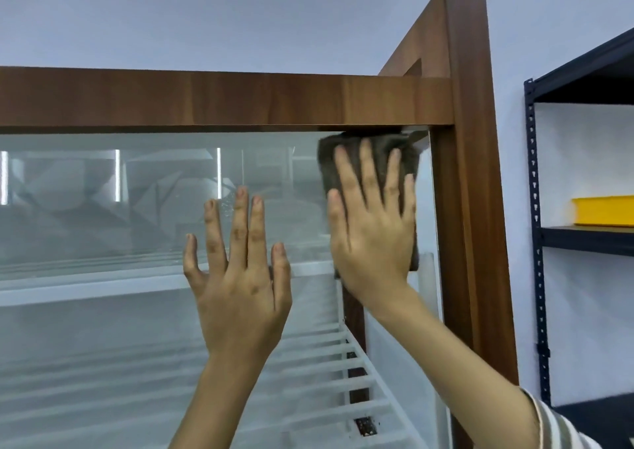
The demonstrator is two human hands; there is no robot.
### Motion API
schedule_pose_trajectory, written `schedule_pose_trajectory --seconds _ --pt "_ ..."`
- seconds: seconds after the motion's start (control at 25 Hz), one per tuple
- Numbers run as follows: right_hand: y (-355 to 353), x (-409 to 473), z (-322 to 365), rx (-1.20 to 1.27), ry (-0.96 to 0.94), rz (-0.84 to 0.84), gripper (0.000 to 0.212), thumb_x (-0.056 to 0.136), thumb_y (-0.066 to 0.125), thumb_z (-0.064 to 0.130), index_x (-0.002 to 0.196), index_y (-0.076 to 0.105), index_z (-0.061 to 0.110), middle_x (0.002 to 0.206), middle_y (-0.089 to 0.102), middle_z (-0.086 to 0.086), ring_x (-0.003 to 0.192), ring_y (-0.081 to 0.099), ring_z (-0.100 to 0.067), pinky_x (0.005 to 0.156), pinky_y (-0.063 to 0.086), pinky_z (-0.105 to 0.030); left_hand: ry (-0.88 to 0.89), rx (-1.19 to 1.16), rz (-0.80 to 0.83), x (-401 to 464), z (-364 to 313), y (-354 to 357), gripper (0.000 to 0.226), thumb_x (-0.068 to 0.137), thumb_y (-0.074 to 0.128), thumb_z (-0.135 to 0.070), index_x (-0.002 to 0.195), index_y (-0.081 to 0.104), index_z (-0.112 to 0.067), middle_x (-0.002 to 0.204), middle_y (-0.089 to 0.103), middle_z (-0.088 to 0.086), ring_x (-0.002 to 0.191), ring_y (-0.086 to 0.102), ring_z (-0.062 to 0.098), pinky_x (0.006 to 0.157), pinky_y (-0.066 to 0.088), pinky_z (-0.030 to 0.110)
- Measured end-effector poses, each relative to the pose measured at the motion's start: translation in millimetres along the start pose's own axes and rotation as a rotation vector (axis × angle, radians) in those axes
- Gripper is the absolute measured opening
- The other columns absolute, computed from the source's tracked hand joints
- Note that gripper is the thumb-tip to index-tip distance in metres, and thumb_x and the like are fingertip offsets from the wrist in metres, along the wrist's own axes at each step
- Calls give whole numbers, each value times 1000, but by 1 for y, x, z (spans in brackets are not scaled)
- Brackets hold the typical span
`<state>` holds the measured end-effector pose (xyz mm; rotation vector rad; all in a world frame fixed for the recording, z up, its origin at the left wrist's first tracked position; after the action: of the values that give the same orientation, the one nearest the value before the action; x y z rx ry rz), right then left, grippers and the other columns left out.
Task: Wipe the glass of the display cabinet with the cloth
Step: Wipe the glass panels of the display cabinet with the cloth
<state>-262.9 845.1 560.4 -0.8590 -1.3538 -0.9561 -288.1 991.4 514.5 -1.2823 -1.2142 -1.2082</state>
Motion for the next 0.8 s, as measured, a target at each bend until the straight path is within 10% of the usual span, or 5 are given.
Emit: schedule_pose_trajectory --seconds 0.12,0.4,0.6,0.8 --pt "-7 -57 -7 -41 -236 113 50 102 29 42 150 31 29 160 22 0 150 12 -27 121 9 -48 12 -55 -11 -1 0 -1 54 99 20 -32 149 26 -14 157 23 1 147 13 23 114 13 47" --pt "-2 7 -3 13 188 -59 49 103 27 39 149 34 23 157 30 -4 147 17 -34 121 6 -43 -28 -224 -81 -1 0 -6 54 102 13 -34 144 37 -11 153 34 4 146 21 22 116 17 45" --pt "5 -58 45 -26 -333 137 47 105 27 36 150 32 23 158 28 -3 149 16 -28 122 11 -44 -189 -498 -152 -14 51 -33 45 98 25 -21 127 56 -7 136 55 5 136 39 17 111 23 25" --pt "-7 -11 -22 -4 156 -14 50 104 22 40 149 34 22 157 29 -5 148 15 -30 121 8 -48 -129 -211 -158 10 134 -53 45 95 29 -24 128 55 -7 136 54 7 137 36 21 103 24 29"
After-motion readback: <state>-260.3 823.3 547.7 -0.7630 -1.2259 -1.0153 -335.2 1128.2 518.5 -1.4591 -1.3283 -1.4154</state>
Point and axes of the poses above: each hand's wrist, its own x-axis towards the middle knuckle, its own y-axis out of the palm, z = x × y, the point moved 7 cm from there along x, towards the middle knuckle
